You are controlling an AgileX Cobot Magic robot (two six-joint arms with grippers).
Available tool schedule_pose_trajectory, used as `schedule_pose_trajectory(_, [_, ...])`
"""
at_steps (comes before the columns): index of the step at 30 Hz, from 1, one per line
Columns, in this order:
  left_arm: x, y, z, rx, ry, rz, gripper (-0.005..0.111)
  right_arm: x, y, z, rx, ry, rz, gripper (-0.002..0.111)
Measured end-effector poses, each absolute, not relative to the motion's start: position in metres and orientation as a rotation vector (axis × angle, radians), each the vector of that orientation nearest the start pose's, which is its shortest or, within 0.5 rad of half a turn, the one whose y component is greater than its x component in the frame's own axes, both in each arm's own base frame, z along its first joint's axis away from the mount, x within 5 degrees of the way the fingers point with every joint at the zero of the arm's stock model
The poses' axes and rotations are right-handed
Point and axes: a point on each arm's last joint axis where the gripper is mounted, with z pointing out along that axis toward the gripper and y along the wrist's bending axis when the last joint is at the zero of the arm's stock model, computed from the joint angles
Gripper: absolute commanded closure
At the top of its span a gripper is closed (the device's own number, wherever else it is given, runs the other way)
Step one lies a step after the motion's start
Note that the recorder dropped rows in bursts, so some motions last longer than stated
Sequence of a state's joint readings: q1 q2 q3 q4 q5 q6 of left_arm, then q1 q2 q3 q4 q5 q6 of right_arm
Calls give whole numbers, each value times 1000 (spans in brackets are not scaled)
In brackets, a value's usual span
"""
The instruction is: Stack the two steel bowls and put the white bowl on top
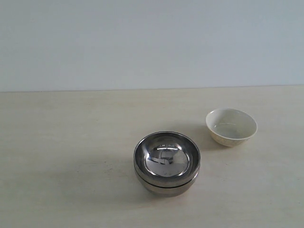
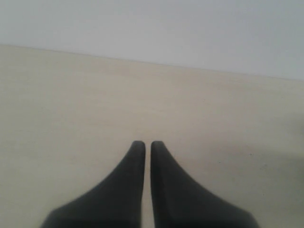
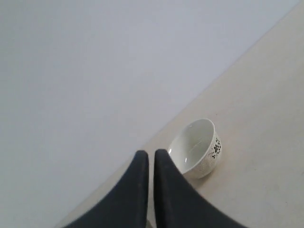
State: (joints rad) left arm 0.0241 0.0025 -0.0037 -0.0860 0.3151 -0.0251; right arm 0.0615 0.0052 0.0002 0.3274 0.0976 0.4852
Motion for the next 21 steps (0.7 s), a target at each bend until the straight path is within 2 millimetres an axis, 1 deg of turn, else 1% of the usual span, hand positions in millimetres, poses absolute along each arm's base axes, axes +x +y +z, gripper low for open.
schedule_pose_trajectory(8, [54, -1, 186, -99, 1794, -83, 103, 57, 6, 206, 503, 1523, 639, 108])
schedule_pose_trajectory(11, [54, -1, 186, -99, 1794, -83, 103, 58, 6, 219, 483, 1522, 623, 108])
schedule_pose_trajectory(14, [54, -1, 186, -99, 1794, -83, 103, 64, 6, 235, 468, 1541, 597, 108])
schedule_pose_trajectory(18, [54, -1, 186, -99, 1794, -83, 103, 79, 7, 250, 465, 1608, 561, 108])
schedule_pose_trajectory(21, [54, -1, 186, -99, 1794, -83, 103, 91, 8, 254, 479, 1665, 543, 108])
